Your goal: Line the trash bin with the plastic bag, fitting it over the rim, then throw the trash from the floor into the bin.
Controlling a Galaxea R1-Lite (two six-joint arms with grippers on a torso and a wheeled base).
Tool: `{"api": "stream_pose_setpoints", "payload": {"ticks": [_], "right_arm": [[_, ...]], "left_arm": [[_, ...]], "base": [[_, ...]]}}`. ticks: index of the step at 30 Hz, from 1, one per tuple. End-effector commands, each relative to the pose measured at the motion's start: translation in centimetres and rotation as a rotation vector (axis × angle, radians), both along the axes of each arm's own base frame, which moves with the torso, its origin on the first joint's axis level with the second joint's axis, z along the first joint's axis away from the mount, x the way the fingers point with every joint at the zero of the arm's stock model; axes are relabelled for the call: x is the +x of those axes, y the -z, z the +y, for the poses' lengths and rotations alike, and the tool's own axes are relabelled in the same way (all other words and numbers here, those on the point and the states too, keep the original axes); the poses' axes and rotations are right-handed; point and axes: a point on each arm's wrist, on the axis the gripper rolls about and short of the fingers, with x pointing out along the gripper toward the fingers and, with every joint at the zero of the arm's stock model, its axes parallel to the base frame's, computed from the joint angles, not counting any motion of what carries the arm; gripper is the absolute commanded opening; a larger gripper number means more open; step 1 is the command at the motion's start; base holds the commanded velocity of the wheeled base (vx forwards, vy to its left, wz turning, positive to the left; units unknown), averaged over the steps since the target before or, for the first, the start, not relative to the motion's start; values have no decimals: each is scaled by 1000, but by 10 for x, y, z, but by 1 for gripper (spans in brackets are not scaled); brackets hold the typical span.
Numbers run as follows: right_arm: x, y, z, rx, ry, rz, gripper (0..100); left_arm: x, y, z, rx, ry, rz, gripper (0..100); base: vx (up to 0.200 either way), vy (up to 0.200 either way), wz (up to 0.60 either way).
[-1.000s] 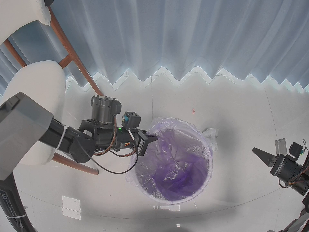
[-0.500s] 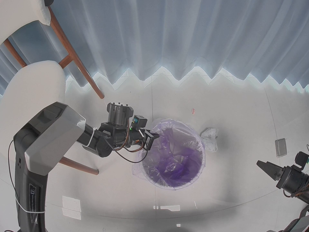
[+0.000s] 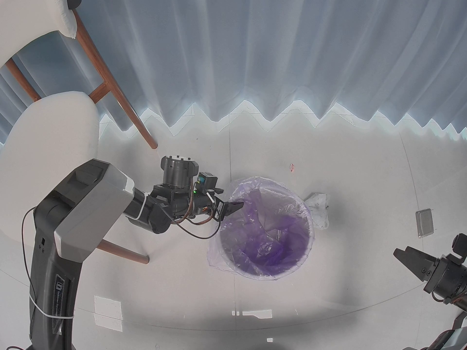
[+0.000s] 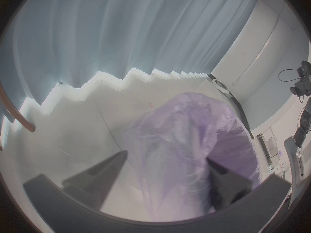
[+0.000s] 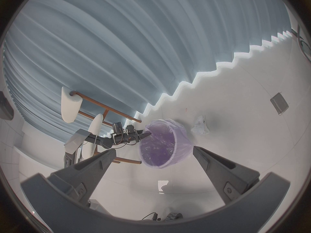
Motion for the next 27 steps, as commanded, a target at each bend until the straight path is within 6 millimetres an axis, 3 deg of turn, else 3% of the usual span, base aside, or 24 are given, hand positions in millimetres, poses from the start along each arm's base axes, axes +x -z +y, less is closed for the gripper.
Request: {"api": "stream_pose_setpoints", "payload": {"ticks": [1, 7, 11, 13, 14, 16, 19, 27], "right_arm": [[-3, 5, 0, -2, 0, 21, 100], [-4, 8, 0, -9, -2, 45, 100], [-4, 8, -1, -23, -4, 41, 100], [-4, 8, -1, -23, -4, 43, 100], [-4, 8, -1, -23, -4, 43, 100], [-5, 9, -1, -26, -4, 53, 100], [-6, 10, -1, -31, -4, 64, 100], [-15, 14, -2, -69, -13, 88, 100]], "left_arm": [[-5, -34, 0, -32, 10, -58, 100], [-46, -83, -4, -110, 21, -34, 100], [-94, -101, -6, -128, 41, 44, 100], [-115, -99, -3, -123, 19, 110, 100], [-115, -99, -3, -123, 19, 110, 100], [-146, -86, 6, -95, -77, 224, 100], [-172, -76, 5, -88, -166, 305, 100], [-231, -52, -32, -77, -414, 595, 100]], "base": [[0, 0, 0], [0, 0, 0], [0, 0, 0], [0, 0, 0], [0, 0, 0], [0, 0, 0], [0, 0, 0], [0, 0, 0]]}}
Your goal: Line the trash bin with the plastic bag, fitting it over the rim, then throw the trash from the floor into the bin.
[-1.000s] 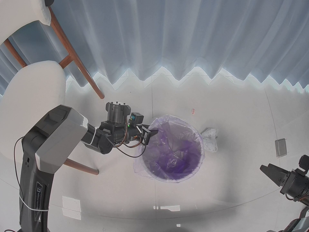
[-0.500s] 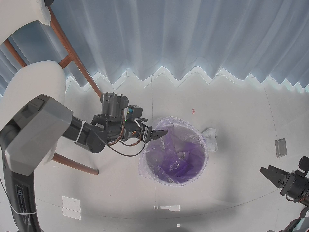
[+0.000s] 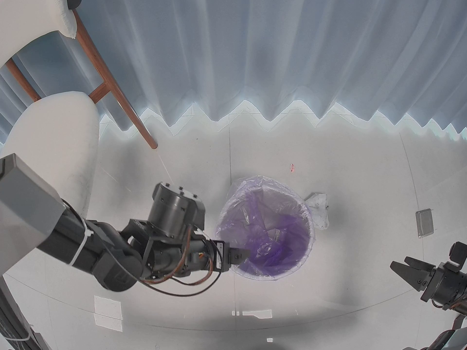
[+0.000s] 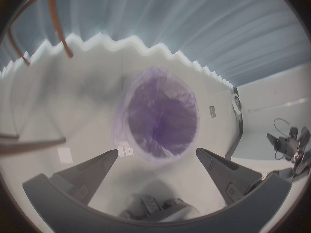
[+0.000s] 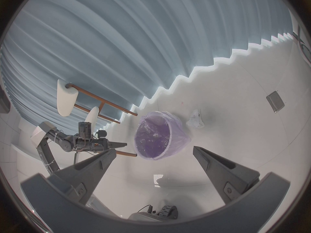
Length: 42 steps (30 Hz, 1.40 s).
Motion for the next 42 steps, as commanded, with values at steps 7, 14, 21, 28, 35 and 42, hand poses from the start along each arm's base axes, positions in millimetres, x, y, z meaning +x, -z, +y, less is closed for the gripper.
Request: {"api": "stream_pose_setpoints", "payload": {"ticks": [7, 14, 21, 28, 35, 42], "right_arm": [[-9, 7, -1, -31, -9, 21, 100], [-10, 7, -1, -33, -8, 19, 100], [-10, 7, -1, -35, -7, 28, 100], [-10, 7, -2, -40, -2, 24, 100], [-13, 5, -3, -67, 13, -12, 100], [-14, 5, -3, -75, 12, -21, 100]], "left_arm": [[-67, 9, -49, -83, -204, 316, 100], [-59, 55, -63, -64, -433, 463, 100], [-26, 60, -69, -132, -547, 440, 100], [7, 75, -74, -157, -602, 424, 100], [31, 89, -83, -170, -622, 409, 100], [49, 104, -85, -169, -643, 404, 100]], "base": [[0, 0, 0], [0, 0, 0], [0, 0, 0], [0, 0, 0], [0, 0, 0], [0, 0, 0]]}}
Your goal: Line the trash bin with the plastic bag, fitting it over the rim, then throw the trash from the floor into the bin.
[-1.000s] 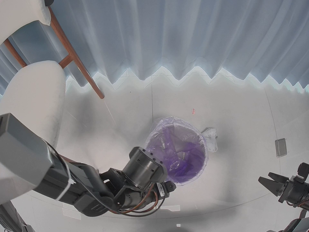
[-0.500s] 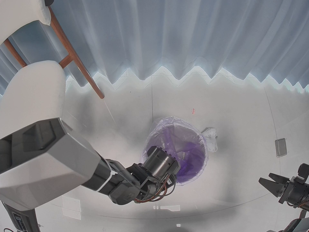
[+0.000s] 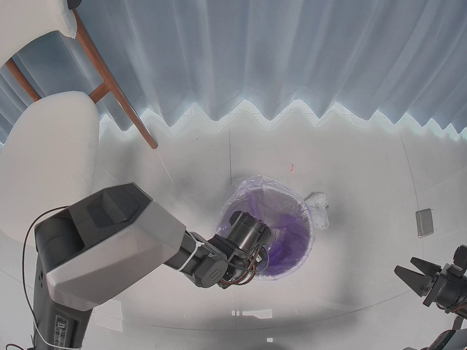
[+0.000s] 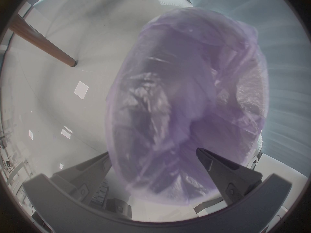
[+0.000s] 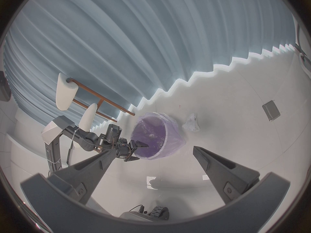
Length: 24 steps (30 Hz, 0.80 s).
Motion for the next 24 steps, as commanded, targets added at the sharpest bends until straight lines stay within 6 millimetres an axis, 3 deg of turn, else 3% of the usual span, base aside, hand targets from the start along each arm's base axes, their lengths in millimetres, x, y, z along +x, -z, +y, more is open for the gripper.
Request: {"api": "stream_pose_setpoints", "payload": {"ticks": [1, 5, 6, 16, 24], "right_arm": [[-3, 4, 0, -2, -1, 10, 100], [-4, 4, -1, -5, 0, 3, 100], [-4, 4, -1, -5, 0, 3, 100], [-6, 6, -1, -7, -1, 19, 100], [-15, 10, -2, -9, -5, 49, 100]], "left_arm": [[9, 20, 1, 23, -15, 21, 100], [17, 26, -1, 26, -20, 21, 100], [17, 26, -1, 34, -16, 22, 0], [27, 8, 10, 141, 117, -75, 0], [49, -33, 35, 317, 324, -252, 0]], "base": [[0, 0, 0], [0, 0, 0], [0, 0, 0], [0, 0, 0], [0, 0, 0]]}}
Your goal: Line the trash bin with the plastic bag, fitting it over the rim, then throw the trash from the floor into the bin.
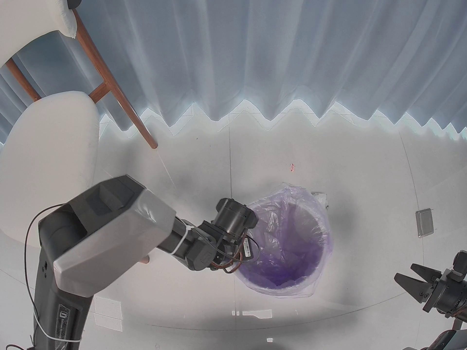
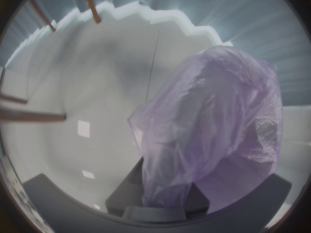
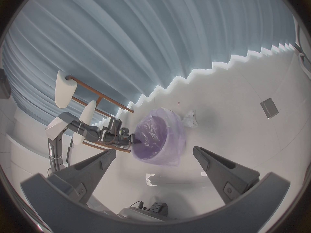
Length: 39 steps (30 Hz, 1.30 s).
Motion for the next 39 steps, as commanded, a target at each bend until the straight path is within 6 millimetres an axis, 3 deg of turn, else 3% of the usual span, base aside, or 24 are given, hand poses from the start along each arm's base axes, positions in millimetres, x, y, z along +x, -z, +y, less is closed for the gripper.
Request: {"api": "stream_pose_setpoints", "payload": {"ticks": [1, 2, 3, 6, 7, 13, 20, 32, 39], "right_arm": [[-9, 9, -1, -3, -7, 46, 100], [-9, 9, -1, -3, -7, 46, 100], [-9, 12, -1, -8, -10, 81, 100], [-8, 13, 0, -13, -17, 117, 100], [-5, 11, 0, -7, -35, 127, 100], [21, -10, 5, 58, -88, 147, 100], [50, -26, 11, 222, -121, 228, 100], [109, -29, 8, 263, -93, 79, 100], [126, -23, 7, 275, -119, 46, 100]], "left_arm": [[22, -47, 26, 58, 79, -144, 0], [22, -47, 26, 58, 79, -144, 0], [30, -61, 31, 84, 124, -201, 0], [36, -78, 32, 78, 173, -261, 0], [35, -91, 32, 59, 196, -294, 0], [25, -131, 37, -14, 272, -364, 0], [15, -161, 48, -54, 359, -448, 0], [-34, -172, 75, -100, 532, -475, 0], [-36, -175, 76, -94, 534, -485, 0]], "base": [[0, 0, 0], [0, 0, 0], [0, 0, 0], [0, 0, 0], [0, 0, 0], [0, 0, 0], [0, 0, 0], [0, 0, 0], [0, 0, 0]]}}
